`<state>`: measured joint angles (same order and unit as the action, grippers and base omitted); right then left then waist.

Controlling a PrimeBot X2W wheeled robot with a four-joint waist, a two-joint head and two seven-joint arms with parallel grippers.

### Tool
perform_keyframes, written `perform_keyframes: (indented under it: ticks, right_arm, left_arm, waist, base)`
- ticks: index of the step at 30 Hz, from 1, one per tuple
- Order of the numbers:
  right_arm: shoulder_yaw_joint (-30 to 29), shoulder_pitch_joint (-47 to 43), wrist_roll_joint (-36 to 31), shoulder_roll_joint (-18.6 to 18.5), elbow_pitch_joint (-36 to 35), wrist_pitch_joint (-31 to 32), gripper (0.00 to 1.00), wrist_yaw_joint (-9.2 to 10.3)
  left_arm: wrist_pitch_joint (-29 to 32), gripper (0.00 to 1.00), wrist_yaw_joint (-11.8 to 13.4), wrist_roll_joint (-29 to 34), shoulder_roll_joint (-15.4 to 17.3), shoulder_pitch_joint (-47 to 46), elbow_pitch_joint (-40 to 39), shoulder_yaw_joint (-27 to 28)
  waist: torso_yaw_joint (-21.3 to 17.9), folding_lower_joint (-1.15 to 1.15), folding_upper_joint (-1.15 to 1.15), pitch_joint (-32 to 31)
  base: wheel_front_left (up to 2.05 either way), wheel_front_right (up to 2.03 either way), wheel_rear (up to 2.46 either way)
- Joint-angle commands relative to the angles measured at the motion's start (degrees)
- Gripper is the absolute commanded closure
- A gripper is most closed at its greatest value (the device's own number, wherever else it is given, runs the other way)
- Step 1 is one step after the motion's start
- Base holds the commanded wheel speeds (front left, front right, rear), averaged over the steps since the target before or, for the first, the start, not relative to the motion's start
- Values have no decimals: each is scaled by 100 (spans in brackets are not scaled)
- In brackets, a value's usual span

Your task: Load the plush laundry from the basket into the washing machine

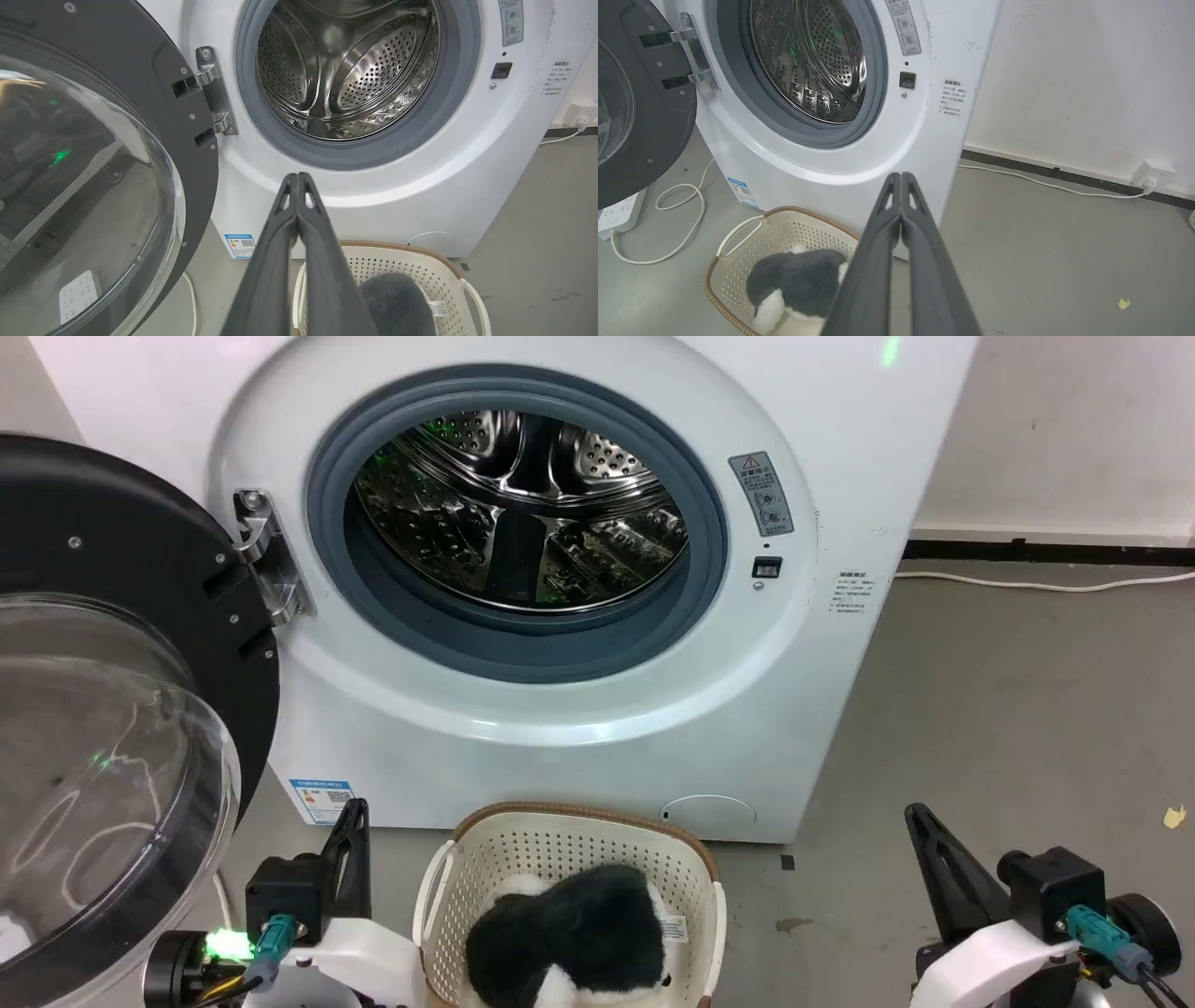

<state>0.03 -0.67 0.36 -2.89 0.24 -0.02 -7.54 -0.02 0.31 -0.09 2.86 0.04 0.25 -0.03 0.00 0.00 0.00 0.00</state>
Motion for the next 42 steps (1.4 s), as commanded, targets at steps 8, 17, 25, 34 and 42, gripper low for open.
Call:
perform_keyframes:
  ticks: [8, 17, 25, 34, 42]
  right_arm:
    - [-3, 67, -36, 2, -24, 2, 100, 5]
    - [-3, 67, -36, 2, -24, 2, 100, 5]
    - [-3, 67, -36, 2, -24, 2, 100, 5]
    - [-4, -2, 19, 0, 1, -16, 0, 0]
    - [-99, -10, 91, 0, -27, -148, 0, 1]
  left_arm:
    - [2, 100, -31, 9, 1, -4, -25, 3]
    - [2, 100, -31, 9, 1, -4, -25, 3]
    - [2, 100, -31, 9, 1, -4, -25, 3]
    - [-16, 0, 13, -8, 0, -2, -2, -15]
    - [-148, 0, 116, -47, 0, 0, -44, -165]
  waist:
    - [0, 0, 0, 0]
    - [0, 0, 0, 0]
    - [0, 0, 0, 0]
    - [-1, 0, 0, -2]
    - [-46, 0, 0, 12]
  base:
    - [0, 0, 0]
    - [0, 0, 0]
    - [0, 0, 0]
    - [0, 0, 0]
    - [0, 0, 0]
